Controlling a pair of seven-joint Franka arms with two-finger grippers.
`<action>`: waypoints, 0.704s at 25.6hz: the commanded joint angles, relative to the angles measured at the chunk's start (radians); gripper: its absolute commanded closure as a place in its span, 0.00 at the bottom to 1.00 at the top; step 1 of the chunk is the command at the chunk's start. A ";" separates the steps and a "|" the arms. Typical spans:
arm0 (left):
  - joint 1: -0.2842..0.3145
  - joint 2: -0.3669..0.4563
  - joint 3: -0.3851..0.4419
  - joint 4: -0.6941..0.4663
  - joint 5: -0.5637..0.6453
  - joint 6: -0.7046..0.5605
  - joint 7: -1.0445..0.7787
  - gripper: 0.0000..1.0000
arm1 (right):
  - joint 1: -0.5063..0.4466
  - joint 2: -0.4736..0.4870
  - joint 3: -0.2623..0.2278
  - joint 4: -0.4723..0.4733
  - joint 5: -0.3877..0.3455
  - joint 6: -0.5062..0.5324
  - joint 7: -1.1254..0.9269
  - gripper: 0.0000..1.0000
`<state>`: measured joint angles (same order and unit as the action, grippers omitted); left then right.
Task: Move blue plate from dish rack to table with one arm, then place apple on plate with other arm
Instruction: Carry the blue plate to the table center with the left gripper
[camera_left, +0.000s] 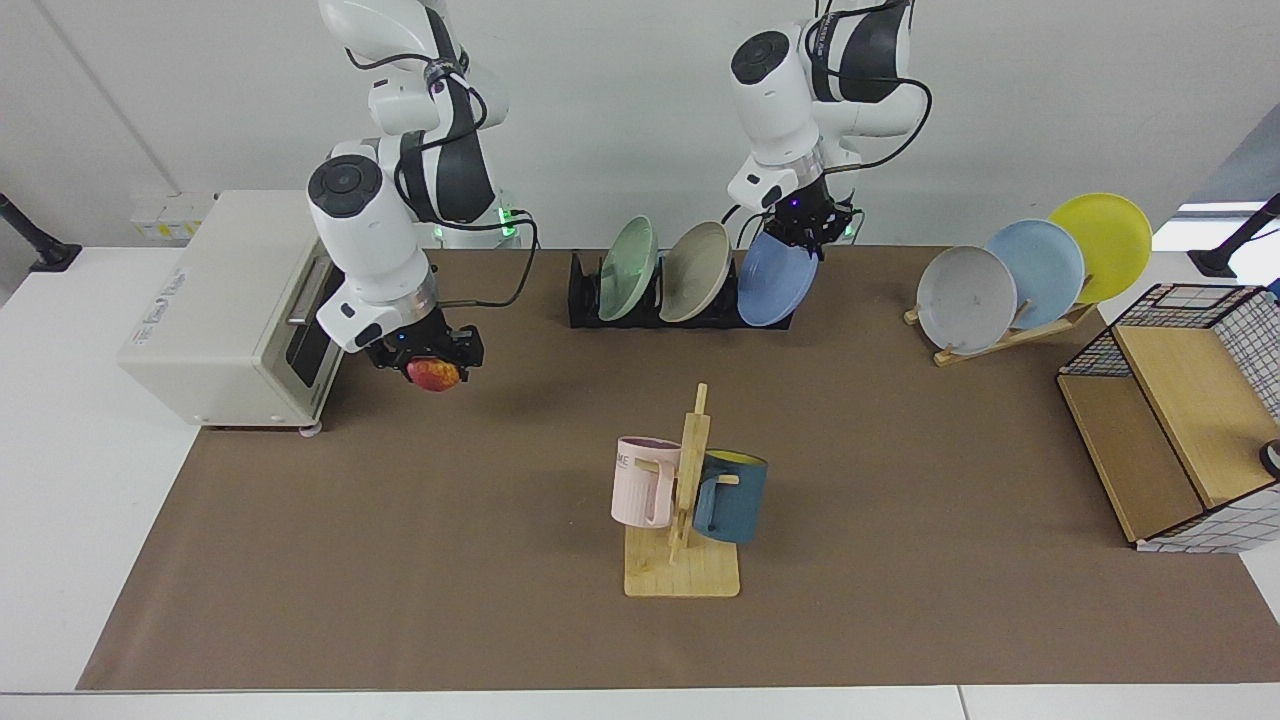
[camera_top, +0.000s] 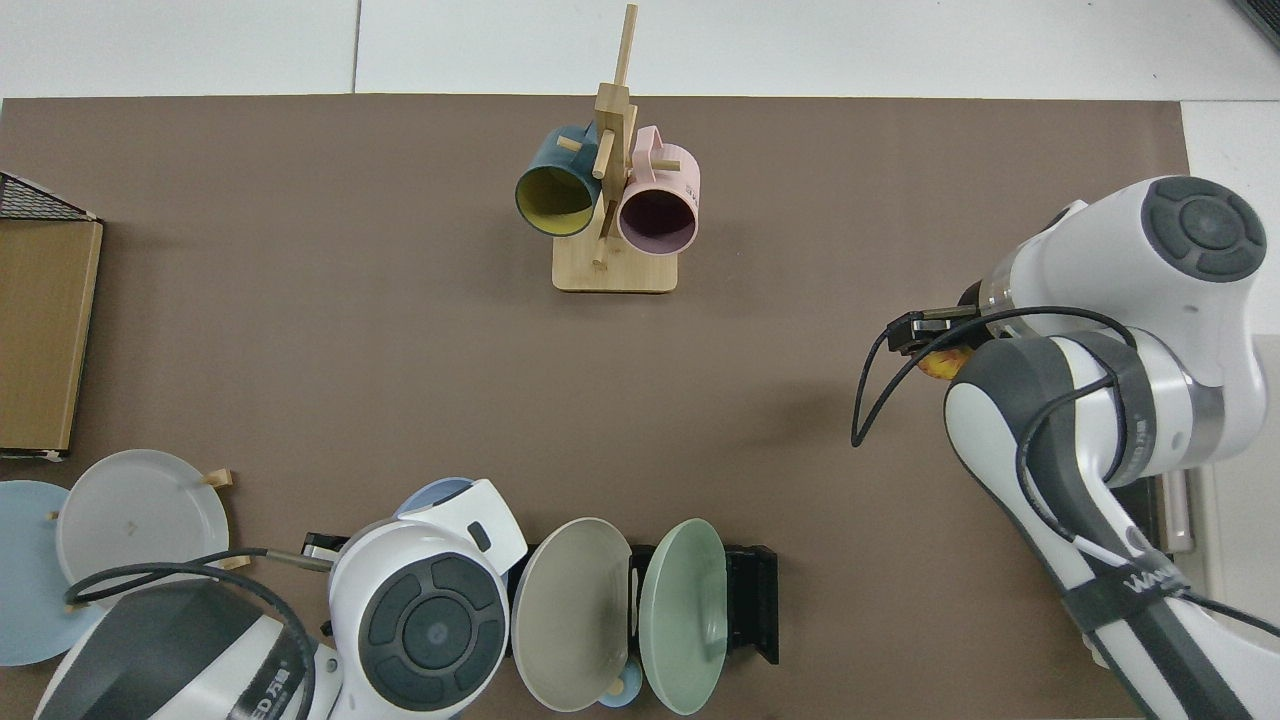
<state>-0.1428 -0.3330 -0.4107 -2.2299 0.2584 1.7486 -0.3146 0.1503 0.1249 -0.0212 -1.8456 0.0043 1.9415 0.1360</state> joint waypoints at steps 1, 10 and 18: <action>0.094 0.064 0.003 0.125 0.024 -0.003 -0.003 1.00 | -0.009 -0.019 0.003 0.051 -0.006 -0.076 0.010 1.00; 0.176 0.190 0.006 0.266 0.004 0.044 -0.135 1.00 | -0.021 -0.056 0.006 0.048 0.002 -0.096 0.008 1.00; 0.230 0.192 0.010 0.245 -0.281 0.138 -0.202 1.00 | -0.021 -0.056 0.006 0.042 0.000 -0.092 0.005 1.00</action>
<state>0.0533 -0.1424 -0.3939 -1.9862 0.1276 1.8541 -0.4986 0.1407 0.0800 -0.0244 -1.7968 0.0044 1.8615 0.1360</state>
